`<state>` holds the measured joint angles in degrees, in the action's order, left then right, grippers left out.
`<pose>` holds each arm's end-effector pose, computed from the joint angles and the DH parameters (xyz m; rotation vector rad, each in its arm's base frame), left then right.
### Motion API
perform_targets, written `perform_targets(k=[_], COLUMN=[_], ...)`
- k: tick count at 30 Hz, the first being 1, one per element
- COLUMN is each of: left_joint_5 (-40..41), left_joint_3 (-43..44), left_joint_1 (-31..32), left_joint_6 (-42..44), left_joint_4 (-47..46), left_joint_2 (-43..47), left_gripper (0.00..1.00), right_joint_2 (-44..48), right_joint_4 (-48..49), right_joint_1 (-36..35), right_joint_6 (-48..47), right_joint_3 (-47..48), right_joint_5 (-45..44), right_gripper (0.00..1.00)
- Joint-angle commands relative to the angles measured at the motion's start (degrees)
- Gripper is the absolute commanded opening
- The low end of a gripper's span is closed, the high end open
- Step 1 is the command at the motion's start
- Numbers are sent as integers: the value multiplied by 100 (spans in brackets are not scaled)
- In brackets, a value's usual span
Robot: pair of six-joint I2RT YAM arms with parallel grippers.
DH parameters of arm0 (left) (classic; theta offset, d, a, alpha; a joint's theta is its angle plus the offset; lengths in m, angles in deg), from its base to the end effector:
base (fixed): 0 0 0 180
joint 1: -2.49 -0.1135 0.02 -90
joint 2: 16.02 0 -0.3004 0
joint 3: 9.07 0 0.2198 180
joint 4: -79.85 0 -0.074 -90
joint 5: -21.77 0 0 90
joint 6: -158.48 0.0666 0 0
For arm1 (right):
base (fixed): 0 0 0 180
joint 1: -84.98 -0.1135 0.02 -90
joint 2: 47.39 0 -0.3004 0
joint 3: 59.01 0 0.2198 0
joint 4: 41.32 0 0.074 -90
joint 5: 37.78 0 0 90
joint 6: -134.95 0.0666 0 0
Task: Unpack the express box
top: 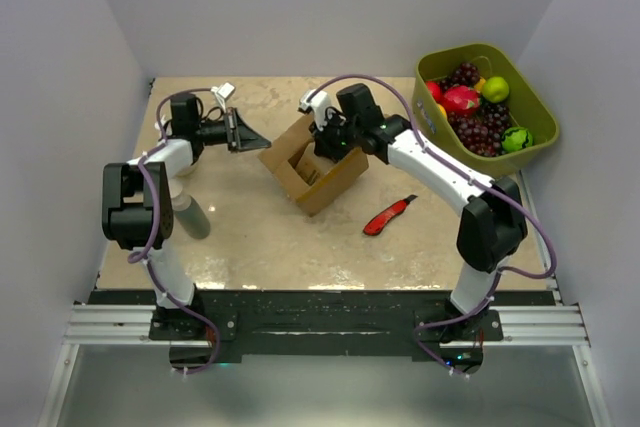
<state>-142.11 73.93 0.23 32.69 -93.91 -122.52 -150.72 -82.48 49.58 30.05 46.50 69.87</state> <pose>0.3894 -0.0487 0.2680 0.1643 2.0639 -1.6839 0.3272 0.2573 0.3277 -1.1132 1.9766 0.5377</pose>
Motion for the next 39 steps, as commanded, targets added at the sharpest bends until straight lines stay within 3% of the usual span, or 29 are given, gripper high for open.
perform_targets(k=[1, 7, 10, 14, 19, 23, 29, 34, 39], left_joint_5=[94, 129, -55, -91, 40, 331, 586, 936, 1016], left_joint_3=[149, 438, 360, 448, 316, 517, 728, 1272, 1256], left_joint_1=[42, 42, 42, 42, 7, -90, -433, -538, -547], left_joint_6=[169, 99, -926, -1326, -1133, 200, 686, 1240, 1575], left_joint_4=[-24, -110, -1452, -1755, -1378, 139, 643, 1285, 1566], left_joint_2=[103, 112, 103, 120, 375, 569, 551, 586, 630], left_gripper=[0, 0, 0, 0, 0, 0, 0, 0, 2], right_joint_2=[427, 437, 348, 498, 498, 586, 919, 1314, 1614], right_joint_4=[176, 1019, 1343, 1881, 2145, 2242, 1769, 654, 484], right_joint_1=[-37, -81, -379, -635, -583, -319, 296, 964, 1123], right_joint_6=[-399, -768, -1495, -2043, -1781, -1447, -727, 414, 952], right_joint_3=[279, 1008, 887, 841, 1386, 1913, 2020, 1215, 44], right_joint_5=[-103, -491, -429, -533, -1359, -2010, -2723, -2706, -2100], right_gripper=[0, 0, 0, 0, 0, 0, 0, 0, 0])
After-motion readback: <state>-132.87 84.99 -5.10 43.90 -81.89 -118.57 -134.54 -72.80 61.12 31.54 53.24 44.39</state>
